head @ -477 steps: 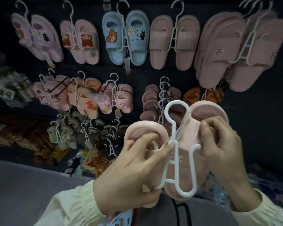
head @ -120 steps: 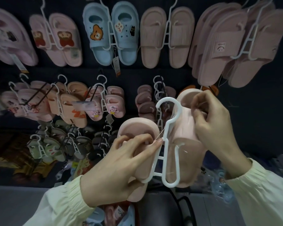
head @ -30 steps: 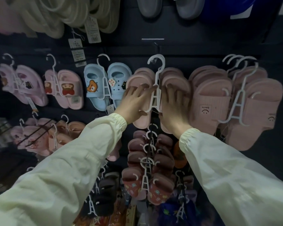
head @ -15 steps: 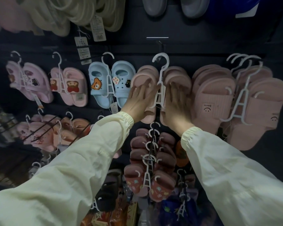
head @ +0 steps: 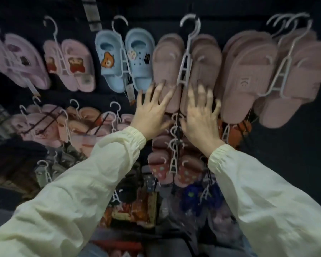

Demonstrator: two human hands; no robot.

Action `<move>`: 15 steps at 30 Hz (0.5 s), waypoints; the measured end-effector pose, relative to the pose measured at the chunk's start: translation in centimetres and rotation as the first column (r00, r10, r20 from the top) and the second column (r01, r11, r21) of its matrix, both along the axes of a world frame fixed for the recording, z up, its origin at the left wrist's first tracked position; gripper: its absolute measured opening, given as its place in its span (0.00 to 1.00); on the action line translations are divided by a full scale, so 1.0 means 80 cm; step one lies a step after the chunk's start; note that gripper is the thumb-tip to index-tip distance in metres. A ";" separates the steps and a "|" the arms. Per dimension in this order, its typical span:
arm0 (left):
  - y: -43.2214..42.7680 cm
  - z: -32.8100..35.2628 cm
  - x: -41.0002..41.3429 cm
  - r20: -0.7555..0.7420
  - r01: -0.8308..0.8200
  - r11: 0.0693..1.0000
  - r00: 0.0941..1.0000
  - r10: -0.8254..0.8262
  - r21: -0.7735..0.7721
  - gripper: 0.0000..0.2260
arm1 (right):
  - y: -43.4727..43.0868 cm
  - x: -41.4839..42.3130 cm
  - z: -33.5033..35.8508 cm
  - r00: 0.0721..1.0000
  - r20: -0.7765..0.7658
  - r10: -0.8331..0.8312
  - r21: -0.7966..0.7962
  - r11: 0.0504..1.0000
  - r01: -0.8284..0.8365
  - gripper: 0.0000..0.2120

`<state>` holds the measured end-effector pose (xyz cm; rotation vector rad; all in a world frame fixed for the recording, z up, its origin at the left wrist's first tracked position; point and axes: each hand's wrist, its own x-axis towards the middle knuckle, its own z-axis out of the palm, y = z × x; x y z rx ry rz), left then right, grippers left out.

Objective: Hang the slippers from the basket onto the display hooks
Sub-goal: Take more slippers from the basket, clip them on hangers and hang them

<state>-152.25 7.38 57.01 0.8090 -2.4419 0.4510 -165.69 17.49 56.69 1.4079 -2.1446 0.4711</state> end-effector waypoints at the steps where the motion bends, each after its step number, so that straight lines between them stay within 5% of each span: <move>1: 0.010 -0.012 0.011 0.002 0.006 1.000 1.000 -0.006 0.027 0.42 | 0.010 0.010 -0.011 1.000 0.010 0.001 0.014 1.000 -0.001 0.48; 15: 0.105 -0.170 0.153 0.064 0.099 0.942 0.990 -0.126 0.322 0.41 | 0.118 0.164 -0.156 0.981 0.191 -0.035 0.217 0.976 -0.008 0.45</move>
